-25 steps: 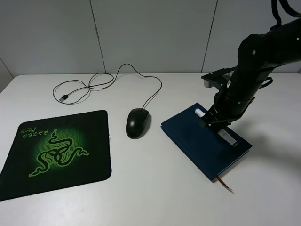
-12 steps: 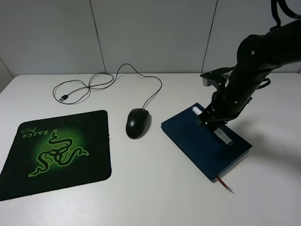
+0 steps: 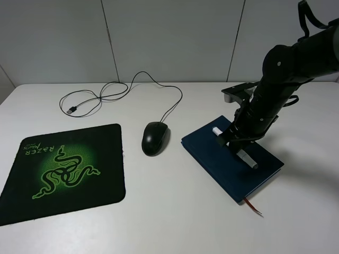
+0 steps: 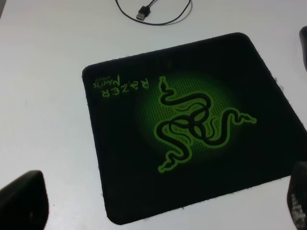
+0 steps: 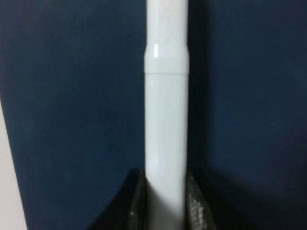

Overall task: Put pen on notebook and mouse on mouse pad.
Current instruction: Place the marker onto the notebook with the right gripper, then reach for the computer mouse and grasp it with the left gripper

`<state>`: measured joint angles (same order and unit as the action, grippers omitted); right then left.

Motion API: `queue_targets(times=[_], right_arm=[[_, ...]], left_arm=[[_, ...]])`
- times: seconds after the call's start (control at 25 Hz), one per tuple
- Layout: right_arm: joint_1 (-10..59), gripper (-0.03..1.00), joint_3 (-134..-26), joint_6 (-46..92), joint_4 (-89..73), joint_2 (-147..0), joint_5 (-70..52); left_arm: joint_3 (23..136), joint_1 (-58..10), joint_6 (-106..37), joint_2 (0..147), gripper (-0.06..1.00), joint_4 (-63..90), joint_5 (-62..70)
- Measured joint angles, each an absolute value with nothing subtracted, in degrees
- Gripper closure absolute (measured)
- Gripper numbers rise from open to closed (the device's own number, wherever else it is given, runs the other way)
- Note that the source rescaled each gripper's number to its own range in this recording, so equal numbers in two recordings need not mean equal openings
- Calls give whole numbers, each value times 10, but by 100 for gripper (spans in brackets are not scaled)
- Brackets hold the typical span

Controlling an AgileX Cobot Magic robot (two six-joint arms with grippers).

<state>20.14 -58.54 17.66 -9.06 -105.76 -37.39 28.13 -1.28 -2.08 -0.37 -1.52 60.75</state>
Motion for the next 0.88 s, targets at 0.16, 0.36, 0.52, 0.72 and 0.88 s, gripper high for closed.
queue_targets(times=[0.16,0.36,0.52,0.72,0.88], right_arm=[[201,32,-585,176,-93,-1058,-372],[201,0,-585,176,-98,-1058,-362],[201,-3,-585,176,-102,-1058,-361],[201,-3,-590,176,-110,-1037,-384],[201,-3,-591,175,-108,-991,-404]], left_arm=[[281,-13,-21,-4,-6,-15,607],[281,-13,-21,-4,-6,-15,607],[281,-13,-21,-4,-6,-15,607],[281,-13,-21,-4,-6,-15,607],[281,-13,-21,-4,-6,-15,607]])
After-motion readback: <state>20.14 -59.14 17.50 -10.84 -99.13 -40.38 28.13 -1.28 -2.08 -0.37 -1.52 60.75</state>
